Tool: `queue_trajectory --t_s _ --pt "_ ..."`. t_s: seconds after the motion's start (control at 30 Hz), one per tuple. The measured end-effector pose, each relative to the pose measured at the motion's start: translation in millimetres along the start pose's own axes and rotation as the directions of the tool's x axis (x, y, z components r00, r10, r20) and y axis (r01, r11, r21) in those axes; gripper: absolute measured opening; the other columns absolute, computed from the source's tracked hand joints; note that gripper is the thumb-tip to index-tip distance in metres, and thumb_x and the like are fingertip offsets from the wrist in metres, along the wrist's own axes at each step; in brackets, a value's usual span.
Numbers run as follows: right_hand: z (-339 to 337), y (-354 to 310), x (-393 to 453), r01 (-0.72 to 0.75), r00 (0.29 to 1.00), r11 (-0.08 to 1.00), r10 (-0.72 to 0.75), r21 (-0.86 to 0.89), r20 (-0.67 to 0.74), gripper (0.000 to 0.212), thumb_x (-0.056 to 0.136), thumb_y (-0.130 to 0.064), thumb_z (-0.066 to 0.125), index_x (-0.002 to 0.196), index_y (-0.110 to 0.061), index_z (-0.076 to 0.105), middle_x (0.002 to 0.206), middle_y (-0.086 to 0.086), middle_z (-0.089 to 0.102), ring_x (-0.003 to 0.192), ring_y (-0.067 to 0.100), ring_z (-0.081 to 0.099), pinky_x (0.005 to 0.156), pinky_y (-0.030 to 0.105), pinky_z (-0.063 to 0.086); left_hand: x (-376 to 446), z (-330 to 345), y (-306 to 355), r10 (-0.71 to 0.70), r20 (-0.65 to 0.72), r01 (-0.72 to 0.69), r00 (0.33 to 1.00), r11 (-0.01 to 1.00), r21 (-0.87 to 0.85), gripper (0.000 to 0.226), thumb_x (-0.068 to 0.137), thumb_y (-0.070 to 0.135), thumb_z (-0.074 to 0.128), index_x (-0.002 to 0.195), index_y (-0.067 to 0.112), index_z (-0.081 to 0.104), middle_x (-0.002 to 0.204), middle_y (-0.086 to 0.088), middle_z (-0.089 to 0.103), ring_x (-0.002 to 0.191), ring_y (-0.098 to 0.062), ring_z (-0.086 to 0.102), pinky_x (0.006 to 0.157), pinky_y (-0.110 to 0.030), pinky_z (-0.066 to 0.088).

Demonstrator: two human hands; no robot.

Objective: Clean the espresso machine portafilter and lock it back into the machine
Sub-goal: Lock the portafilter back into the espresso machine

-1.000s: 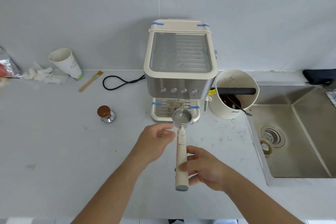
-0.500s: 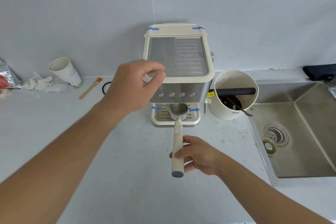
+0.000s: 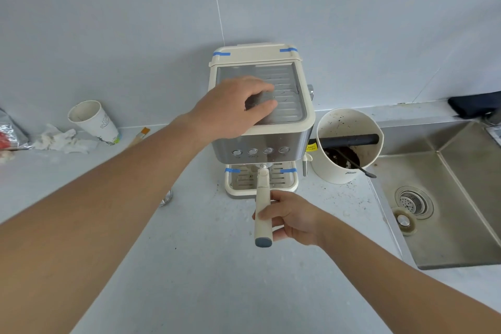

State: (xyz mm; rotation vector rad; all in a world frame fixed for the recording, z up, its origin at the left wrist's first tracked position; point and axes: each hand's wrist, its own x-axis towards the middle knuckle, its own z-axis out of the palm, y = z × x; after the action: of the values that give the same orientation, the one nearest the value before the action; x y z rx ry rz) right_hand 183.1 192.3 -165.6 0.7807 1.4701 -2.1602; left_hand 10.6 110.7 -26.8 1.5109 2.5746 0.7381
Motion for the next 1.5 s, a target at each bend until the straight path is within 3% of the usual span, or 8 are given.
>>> queue_trajectory --t_s 0.23,0.33,0.47,0.8,1.0,1.27,1.5 --pt "-2.1 -7.5 9.5 -0.002 1.0 1.0 0.002 0.011 0.029 0.048 0.083 0.001 0.067 0.128 -0.013 0.055 0.103 0.012 0.068 0.093 0.03 0.066 0.076 0.042 0.058 4.4 1.8 -10.5 0.029 0.078 -0.031 0.997 0.999 0.031 0.046 0.084 0.051 0.055 0.123 0.028 0.064 0.13 0.008 0.056 0.108 -0.015 0.057 0.097 -0.033 0.044" --pt "-0.9 -9.0 14.2 0.006 0.999 0.999 -0.007 0.038 0.034 0.05 0.084 0.001 0.066 0.13 -0.013 0.054 0.102 0.012 0.069 0.09 0.028 0.067 0.072 0.04 0.058 6.6 0.2 -17.1 0.021 0.093 -0.019 0.995 1.0 -0.02 0.049 0.082 0.052 0.057 0.126 0.033 0.062 0.137 0.01 0.052 0.118 -0.01 0.053 0.104 -0.031 0.039" --pt "4.6 -10.7 19.0 0.036 0.998 0.995 -0.041 0.091 0.053 0.044 0.086 0.002 0.064 0.127 -0.013 0.055 0.096 0.01 0.069 0.08 0.024 0.069 0.068 0.039 0.059 7.3 4.6 -20.2 -0.045 0.039 0.048 0.998 0.995 -0.082 0.051 0.078 0.053 0.06 0.126 0.038 0.061 0.147 0.014 0.047 0.13 -0.004 0.046 0.111 -0.028 0.033" --pt "38.0 -10.4 45.2 0.139 0.99 0.958 -0.14 0.252 -0.017 0.035 0.084 0.005 0.069 0.114 -0.009 0.058 0.099 0.009 0.064 0.085 0.027 0.07 0.074 0.045 0.061 7.1 6.8 -22.4 -0.088 0.032 0.092 0.996 0.983 -0.162 0.042 0.08 0.045 0.066 0.122 0.041 0.064 0.145 0.018 0.048 0.128 0.0 0.047 0.111 -0.029 0.034" --pt "56.3 -15.9 58.3 0.181 0.983 0.926 -0.17 0.33 -0.063 0.036 0.083 0.005 0.072 0.114 -0.006 0.058 0.103 0.012 0.065 0.084 0.028 0.072 0.065 0.038 0.062 10.5 3.7 -24.8 -0.013 0.12 0.012 0.993 1.0 0.013 0.052 0.082 0.053 0.053 0.133 0.042 0.053 0.151 0.015 0.04 0.134 -0.009 0.04 0.106 -0.024 0.026" --pt "75.1 -21.1 76.4 0.243 0.968 0.877 -0.195 0.413 -0.155 0.034 0.081 0.001 0.076 0.108 -0.007 0.057 0.102 0.009 0.067 0.087 0.027 0.072 0.069 0.04 0.062 18.8 0.2 -32.9 0.087 0.296 -0.136 0.951 0.979 0.151 0.066 0.085 0.061 0.035 0.147 0.039 0.035 0.16 0.005 0.026 0.147 -0.015 0.022 0.119 -0.038 0.015" --pt "92.0 -24.6 90.5 0.277 0.951 0.834 -0.168 0.478 -0.258 0.037 0.081 -0.001 0.077 0.111 -0.006 0.057 0.114 0.012 0.066 0.092 0.027 0.071 0.068 0.037 0.061 18.2 2.4 -36.2 0.11 0.252 -0.147 0.961 0.98 0.134 0.066 0.083 0.065 0.035 0.145 0.042 0.038 0.158 0.009 0.03 0.145 -0.013 0.025 0.118 -0.035 0.017"
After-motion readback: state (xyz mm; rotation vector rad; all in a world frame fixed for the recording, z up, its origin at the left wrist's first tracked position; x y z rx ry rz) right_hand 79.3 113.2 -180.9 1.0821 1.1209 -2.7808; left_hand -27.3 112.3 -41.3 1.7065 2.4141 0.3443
